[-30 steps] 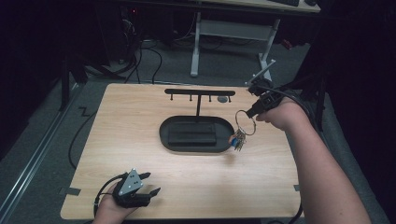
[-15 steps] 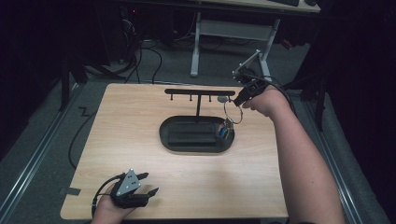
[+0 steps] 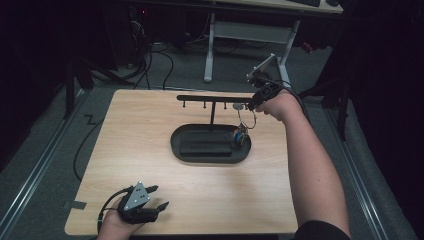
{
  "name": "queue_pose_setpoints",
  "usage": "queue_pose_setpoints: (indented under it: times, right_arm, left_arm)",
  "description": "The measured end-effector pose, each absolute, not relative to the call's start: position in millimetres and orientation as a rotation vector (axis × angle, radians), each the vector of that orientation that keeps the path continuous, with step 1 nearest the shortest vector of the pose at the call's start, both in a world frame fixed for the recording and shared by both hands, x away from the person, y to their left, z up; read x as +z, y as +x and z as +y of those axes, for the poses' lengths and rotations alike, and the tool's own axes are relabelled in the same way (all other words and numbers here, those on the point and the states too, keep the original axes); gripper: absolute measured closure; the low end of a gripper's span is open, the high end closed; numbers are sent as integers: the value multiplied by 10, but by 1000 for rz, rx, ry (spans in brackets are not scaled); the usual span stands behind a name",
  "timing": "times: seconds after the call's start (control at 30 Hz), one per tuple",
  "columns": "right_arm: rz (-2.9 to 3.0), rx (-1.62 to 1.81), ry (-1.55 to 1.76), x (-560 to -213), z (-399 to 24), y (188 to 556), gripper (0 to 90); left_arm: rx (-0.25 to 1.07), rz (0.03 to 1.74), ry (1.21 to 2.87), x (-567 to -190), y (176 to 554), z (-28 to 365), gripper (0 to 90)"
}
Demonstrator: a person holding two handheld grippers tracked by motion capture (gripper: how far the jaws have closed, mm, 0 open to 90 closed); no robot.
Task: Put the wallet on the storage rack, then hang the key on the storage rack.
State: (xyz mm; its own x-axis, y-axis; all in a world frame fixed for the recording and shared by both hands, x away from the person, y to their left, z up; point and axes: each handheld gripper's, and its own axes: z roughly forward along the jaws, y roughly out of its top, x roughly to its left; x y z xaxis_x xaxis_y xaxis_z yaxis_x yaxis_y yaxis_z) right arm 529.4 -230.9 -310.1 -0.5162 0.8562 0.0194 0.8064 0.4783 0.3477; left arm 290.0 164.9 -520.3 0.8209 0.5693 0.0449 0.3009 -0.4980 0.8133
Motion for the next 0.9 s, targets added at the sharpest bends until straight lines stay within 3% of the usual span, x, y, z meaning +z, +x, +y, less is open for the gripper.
queue_pose_setpoints:
  times: [0.23, 0.43, 0.73, 0.9]
  right_arm:
    - [2540, 492, 1464, -3148, -2308, 5304, 857]
    - [2497, 547, 1480, -3132, -2354, 5200, 742]
    - [2343, 663, 1434, -3278, -2496, 4697, 477]
    - [2286, 713, 1369, -3502, -2553, 4350, 434]
  left_arm:
    - [393, 628, 2127, -5205, 2892, 1638, 346]
    - [393, 624, 2134, -5207, 2890, 1629, 347]
    - [399, 621, 2139, -5213, 2883, 1597, 346]
    - [397, 625, 2146, -5217, 2890, 1594, 346]
